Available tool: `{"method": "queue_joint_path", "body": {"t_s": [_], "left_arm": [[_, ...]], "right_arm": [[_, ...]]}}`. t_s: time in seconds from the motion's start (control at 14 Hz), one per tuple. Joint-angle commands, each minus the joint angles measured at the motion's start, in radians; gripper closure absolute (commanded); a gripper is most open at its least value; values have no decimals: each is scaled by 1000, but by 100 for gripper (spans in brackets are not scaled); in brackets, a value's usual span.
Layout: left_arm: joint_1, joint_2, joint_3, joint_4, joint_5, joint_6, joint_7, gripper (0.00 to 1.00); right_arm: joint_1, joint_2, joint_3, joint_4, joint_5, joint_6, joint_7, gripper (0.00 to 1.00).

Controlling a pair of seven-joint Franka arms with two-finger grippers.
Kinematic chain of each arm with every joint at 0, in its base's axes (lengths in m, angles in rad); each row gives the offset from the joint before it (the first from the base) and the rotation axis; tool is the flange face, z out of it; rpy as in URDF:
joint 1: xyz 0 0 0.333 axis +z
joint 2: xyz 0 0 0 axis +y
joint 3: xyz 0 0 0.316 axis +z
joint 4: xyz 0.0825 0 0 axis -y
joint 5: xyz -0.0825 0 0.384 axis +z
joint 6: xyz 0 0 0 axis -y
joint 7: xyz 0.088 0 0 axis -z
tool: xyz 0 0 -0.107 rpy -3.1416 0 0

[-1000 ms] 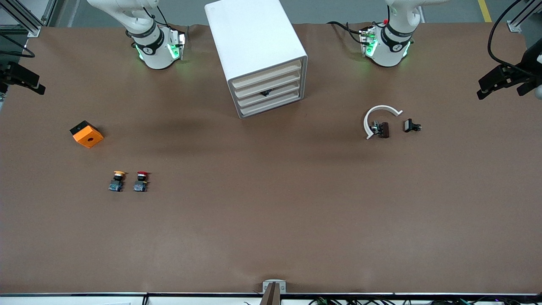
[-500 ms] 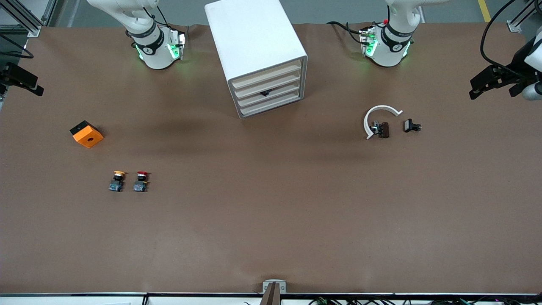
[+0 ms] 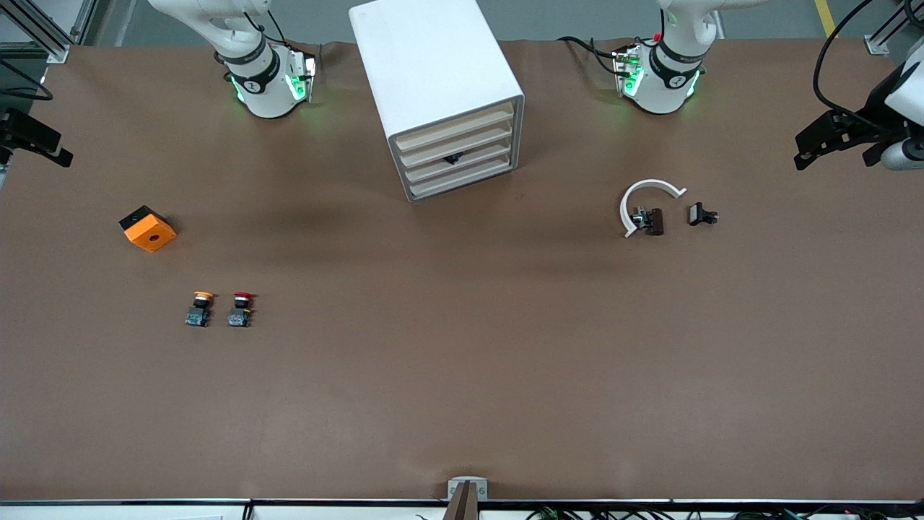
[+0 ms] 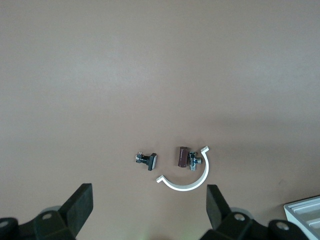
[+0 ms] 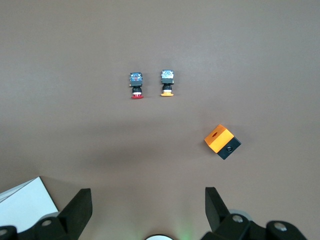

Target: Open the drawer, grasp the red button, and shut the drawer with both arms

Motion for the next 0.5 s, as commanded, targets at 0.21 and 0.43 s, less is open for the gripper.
{"method": "queue_joint_path", "body": {"t_s": [0.21,0.43], "left_arm": [[-3,21,-1,31,-10,-5,10,0],[-4,23,-5,39,-12,-5,7,0]], "right_arm": [[-6,-25,1,-23,16,11,20,0],[-4,-25,6,-23,16,9,18,0]]}}
